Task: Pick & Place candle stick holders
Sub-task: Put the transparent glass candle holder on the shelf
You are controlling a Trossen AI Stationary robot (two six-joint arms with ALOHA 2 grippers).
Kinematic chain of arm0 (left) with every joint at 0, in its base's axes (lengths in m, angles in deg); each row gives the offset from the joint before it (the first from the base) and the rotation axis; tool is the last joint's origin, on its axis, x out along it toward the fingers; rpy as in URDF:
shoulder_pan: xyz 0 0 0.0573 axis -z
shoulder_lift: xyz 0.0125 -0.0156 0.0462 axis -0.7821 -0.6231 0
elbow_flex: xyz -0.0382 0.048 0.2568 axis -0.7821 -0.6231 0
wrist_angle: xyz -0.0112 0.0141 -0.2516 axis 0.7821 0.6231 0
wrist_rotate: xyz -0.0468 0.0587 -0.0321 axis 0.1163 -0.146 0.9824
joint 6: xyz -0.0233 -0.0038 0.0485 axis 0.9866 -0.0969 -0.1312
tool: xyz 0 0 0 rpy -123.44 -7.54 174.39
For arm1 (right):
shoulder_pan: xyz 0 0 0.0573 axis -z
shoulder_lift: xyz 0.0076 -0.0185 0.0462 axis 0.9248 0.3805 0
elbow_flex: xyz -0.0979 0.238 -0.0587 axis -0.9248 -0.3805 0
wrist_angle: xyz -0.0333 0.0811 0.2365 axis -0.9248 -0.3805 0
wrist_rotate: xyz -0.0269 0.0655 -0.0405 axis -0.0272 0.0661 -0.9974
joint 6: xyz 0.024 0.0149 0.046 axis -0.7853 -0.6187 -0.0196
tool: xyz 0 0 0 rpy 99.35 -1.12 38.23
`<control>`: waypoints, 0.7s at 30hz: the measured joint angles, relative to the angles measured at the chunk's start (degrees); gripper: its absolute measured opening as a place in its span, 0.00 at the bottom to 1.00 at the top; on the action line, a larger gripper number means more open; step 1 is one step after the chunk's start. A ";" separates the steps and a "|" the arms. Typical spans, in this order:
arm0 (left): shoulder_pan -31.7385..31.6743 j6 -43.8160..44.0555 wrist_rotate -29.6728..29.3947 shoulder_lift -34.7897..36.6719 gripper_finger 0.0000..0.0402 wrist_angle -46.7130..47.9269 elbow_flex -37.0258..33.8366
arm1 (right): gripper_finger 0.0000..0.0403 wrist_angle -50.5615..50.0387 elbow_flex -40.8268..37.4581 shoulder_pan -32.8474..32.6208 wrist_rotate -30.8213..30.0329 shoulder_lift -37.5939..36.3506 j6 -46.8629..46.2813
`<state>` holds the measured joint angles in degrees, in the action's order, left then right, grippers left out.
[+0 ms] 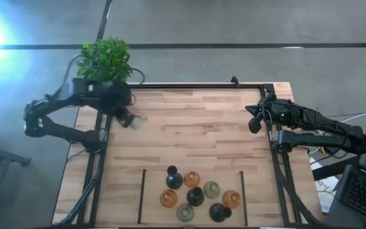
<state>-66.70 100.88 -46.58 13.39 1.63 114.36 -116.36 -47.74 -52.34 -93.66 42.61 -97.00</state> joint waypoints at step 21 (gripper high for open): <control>34.53 -24.24 -3.40 -14.89 0.08 5.44 18.58 | 0.02 -0.01 0.00 -0.01 0.00 0.01 0.00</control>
<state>-32.17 76.64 -49.98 -1.49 7.07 132.94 -116.37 -47.74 -52.34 -93.66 42.62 -97.00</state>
